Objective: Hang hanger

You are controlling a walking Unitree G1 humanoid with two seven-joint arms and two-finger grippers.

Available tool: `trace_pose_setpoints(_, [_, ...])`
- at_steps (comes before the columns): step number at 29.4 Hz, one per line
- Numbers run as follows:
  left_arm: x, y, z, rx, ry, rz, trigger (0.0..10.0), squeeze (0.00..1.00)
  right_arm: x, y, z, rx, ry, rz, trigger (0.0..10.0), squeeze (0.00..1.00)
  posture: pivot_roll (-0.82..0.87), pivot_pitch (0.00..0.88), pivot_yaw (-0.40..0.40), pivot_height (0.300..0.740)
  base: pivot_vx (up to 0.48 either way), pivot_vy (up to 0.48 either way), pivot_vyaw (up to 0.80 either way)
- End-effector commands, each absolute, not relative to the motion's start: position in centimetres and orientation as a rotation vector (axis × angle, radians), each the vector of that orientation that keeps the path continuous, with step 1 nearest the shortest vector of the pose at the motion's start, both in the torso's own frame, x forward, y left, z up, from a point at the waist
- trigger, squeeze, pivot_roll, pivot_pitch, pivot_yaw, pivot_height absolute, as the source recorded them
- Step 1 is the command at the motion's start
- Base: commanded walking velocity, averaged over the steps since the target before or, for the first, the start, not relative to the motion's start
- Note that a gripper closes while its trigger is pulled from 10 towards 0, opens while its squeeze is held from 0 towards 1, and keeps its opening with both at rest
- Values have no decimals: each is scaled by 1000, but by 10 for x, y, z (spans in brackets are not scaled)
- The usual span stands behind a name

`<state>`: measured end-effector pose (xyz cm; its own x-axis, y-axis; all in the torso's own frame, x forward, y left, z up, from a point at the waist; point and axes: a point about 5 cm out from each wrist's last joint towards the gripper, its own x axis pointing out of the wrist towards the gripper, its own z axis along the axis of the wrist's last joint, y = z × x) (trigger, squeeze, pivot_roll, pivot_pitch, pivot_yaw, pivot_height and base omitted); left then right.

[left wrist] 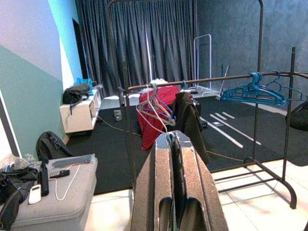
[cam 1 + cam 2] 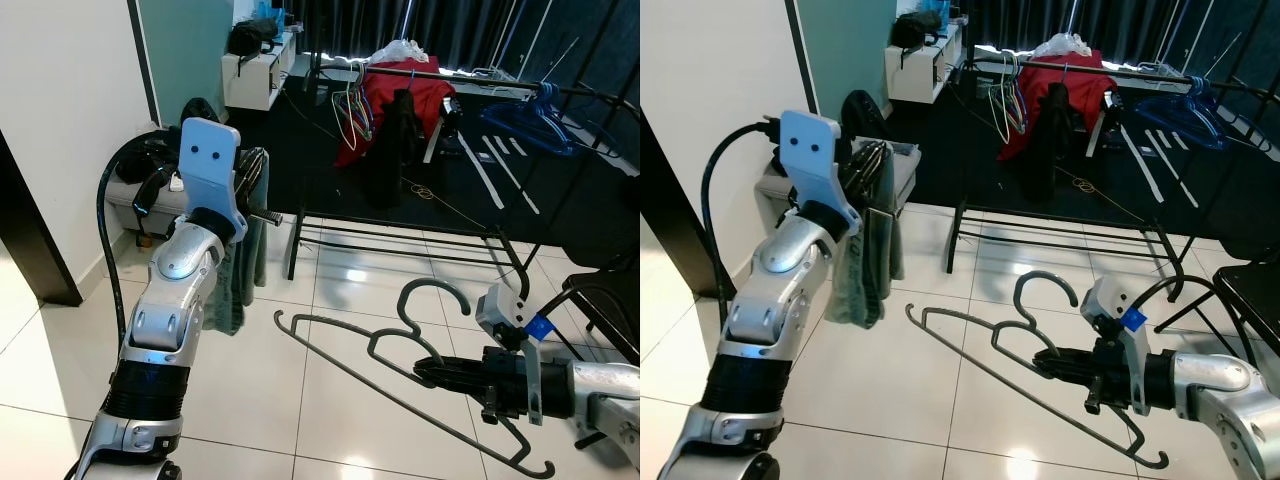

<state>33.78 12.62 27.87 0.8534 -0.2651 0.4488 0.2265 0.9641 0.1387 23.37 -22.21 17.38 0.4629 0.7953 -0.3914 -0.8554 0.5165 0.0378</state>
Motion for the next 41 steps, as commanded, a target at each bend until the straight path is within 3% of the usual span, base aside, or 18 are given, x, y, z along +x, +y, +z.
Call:
trace_pose_setpoints(1, [336,122,284,79,-510,-281,10000,0,235,-225,173,-180,385,1005,10000,0,-35,32,-48,740,0,0,0])
trace_pose_setpoints(41, [329,111,296,55,-554,-334,10000,0,236,-232,173,-170,396,967,10000,0,-34,52,-47,740,0,0,0])
